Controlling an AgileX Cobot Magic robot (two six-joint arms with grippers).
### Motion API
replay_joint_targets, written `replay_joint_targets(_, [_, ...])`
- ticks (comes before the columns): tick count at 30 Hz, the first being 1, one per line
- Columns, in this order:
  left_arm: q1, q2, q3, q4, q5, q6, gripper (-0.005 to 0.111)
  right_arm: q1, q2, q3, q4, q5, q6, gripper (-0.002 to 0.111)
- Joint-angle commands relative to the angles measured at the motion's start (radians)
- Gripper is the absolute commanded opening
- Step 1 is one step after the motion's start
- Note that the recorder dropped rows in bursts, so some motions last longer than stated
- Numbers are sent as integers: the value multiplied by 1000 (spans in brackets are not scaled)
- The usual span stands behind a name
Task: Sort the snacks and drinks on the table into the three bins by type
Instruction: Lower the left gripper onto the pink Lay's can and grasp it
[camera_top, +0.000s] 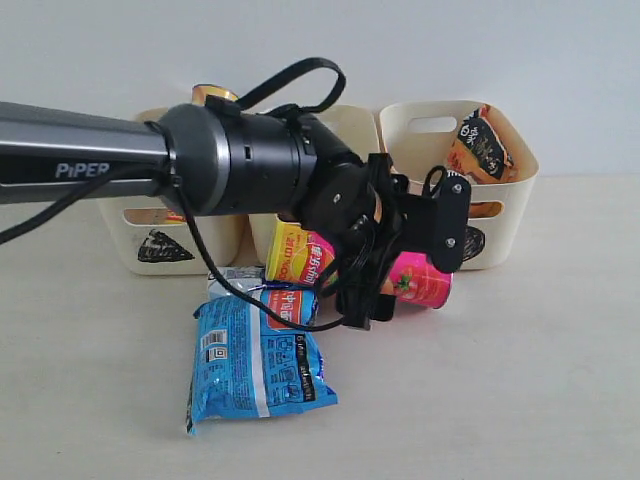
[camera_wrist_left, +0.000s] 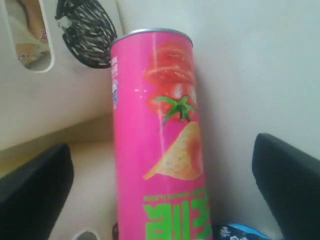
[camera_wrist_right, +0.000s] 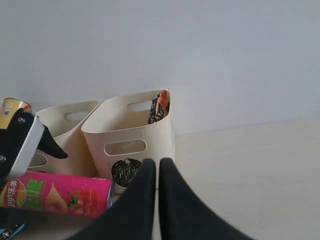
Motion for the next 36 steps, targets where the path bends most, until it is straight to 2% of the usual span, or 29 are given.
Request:
replay_joint_targets(1, [-5, 35, -1, 70, -63, -10, 89, 2, -5, 0, -7, -2, -4, 0])
replay_joint_targets(8, [-3, 76, -1, 94, -86, -10, 85, 2, -5, 0, -7, -2, -4, 0])
replay_joint_targets(13, [-1, 98, -1, 120, -105, -10, 69, 2, -5, 0, -7, -2, -4, 0])
replay_joint_targets(18, [8, 102, -1, 122, -133, -92, 43, 2, -5, 0, -7, -2, -6, 0])
replay_joint_targets(23, [5, 100, -1, 118, -79, -126, 6, 2, -5, 0, -7, -2, -5, 0])
replay_joint_targets(32, [-2, 79, -1, 118, -11, -134, 6, 2, -5, 0, -7, -2, -5, 0])
replay_joint_targets(34, [-2, 64, -1, 118, -2, -134, 13, 2, -5, 0, -7, -2, -5, 0])
replay_joint_targets(36, [-2, 46, -1, 118, 12, -134, 28, 2, -5, 0, -7, -2, -5, 0])
